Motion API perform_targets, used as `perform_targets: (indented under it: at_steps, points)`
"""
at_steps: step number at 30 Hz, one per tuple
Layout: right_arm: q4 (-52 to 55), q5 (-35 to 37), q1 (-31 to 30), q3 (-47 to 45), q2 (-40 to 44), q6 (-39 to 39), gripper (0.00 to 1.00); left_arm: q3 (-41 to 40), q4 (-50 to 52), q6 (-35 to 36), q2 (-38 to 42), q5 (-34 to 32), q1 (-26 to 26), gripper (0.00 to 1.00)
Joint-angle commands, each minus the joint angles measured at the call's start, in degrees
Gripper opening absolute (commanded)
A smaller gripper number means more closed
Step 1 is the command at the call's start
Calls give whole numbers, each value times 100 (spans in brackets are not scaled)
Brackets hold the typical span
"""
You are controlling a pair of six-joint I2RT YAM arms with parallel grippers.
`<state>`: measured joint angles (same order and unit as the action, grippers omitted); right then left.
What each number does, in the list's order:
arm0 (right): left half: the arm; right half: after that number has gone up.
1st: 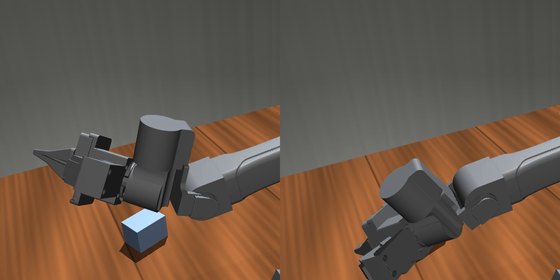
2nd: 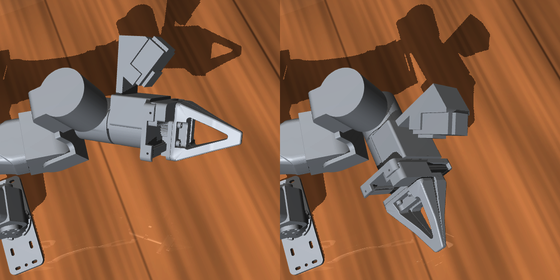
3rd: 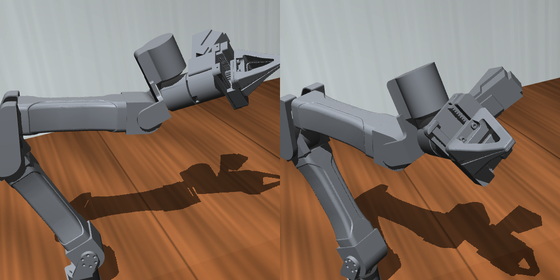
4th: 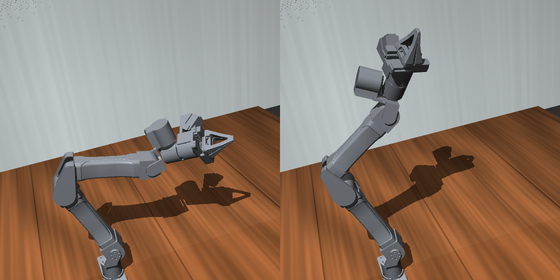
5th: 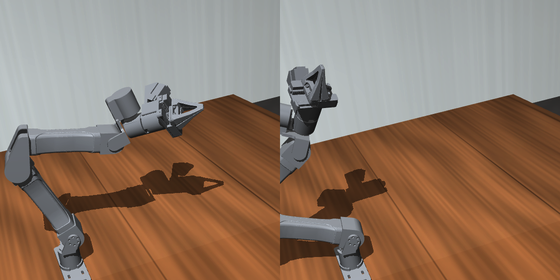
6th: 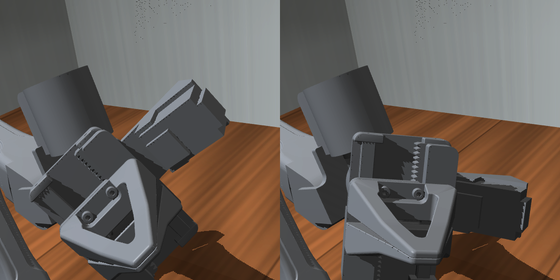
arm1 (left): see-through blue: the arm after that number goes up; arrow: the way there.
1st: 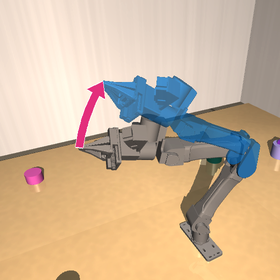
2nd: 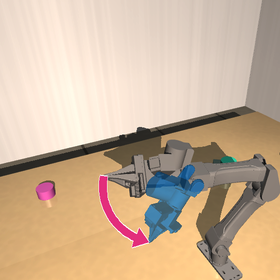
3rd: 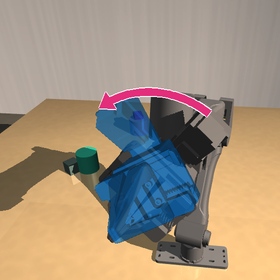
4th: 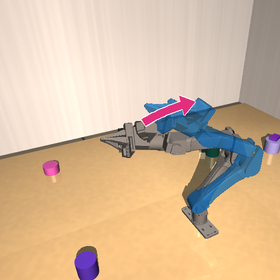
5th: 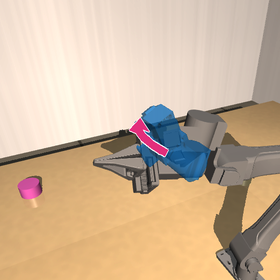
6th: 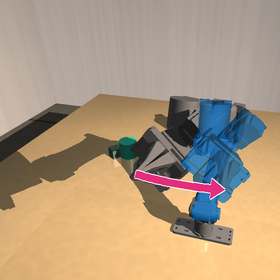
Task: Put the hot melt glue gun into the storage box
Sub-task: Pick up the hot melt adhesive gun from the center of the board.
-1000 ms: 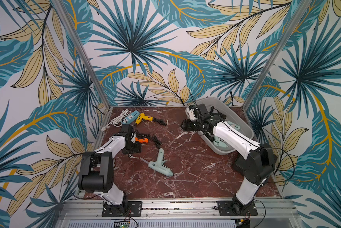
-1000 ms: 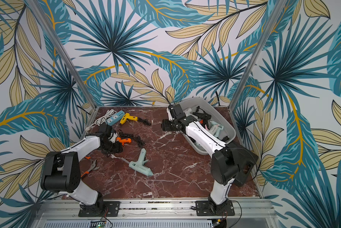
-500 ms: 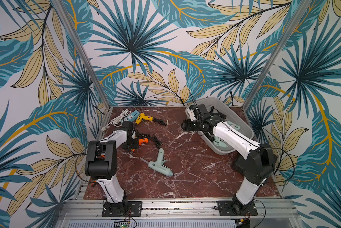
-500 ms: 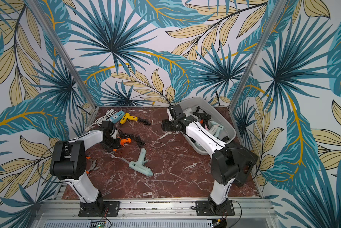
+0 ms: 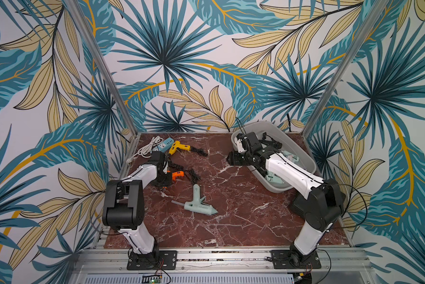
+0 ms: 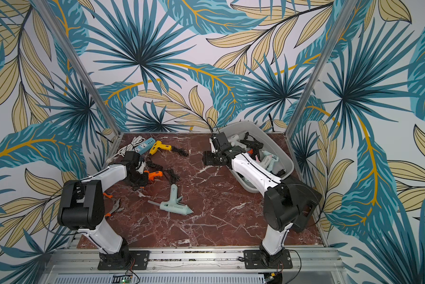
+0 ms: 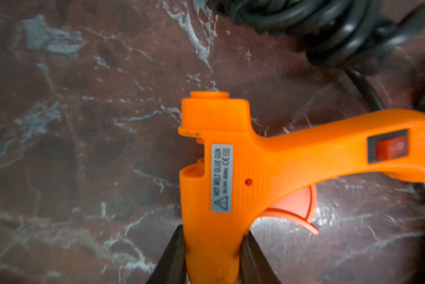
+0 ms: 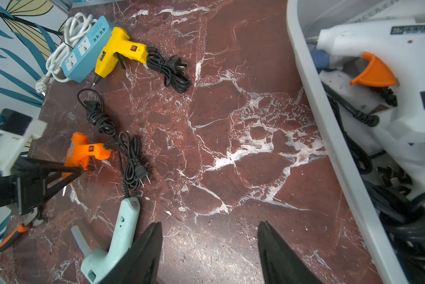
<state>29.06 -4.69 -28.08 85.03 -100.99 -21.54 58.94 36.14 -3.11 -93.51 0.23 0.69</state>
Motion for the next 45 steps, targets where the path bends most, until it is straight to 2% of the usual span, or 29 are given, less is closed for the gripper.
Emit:
perform_targets:
  at_steps: [1,4,8,11,14,19,24,30,37,40,45]
  points:
    - [-188,-135,2,-179,246,-122,66,-12,85,-175,964,-317,-190,0]
    - [-280,-303,3,-215,281,-107,66,62,324,-233,1534,-653,-384,0]
    - [-560,-690,6,-297,343,-17,66,189,370,-271,2089,-604,-738,0]
    - [-564,-731,5,-297,433,9,66,291,197,-294,2322,-399,-1008,0]
    - [-617,-960,9,-337,628,20,66,430,34,-282,2347,-237,-1345,0]
    - [-891,-2115,10,-310,945,48,66,401,-735,-119,2180,-46,-1941,0]
    - [-402,-2802,10,153,970,468,65,297,-1880,598,1760,42,-2568,0]
    - [365,-2640,4,535,643,855,62,390,-3076,1212,1147,379,-3025,0]
    - [591,-2177,5,532,473,953,61,888,-3042,1522,617,482,-3283,0]
    - [710,-1826,26,525,501,1027,61,860,-3103,1596,578,509,-3320,0]
    - [792,-1667,111,464,592,1050,61,714,-3113,1753,622,486,-3321,0]
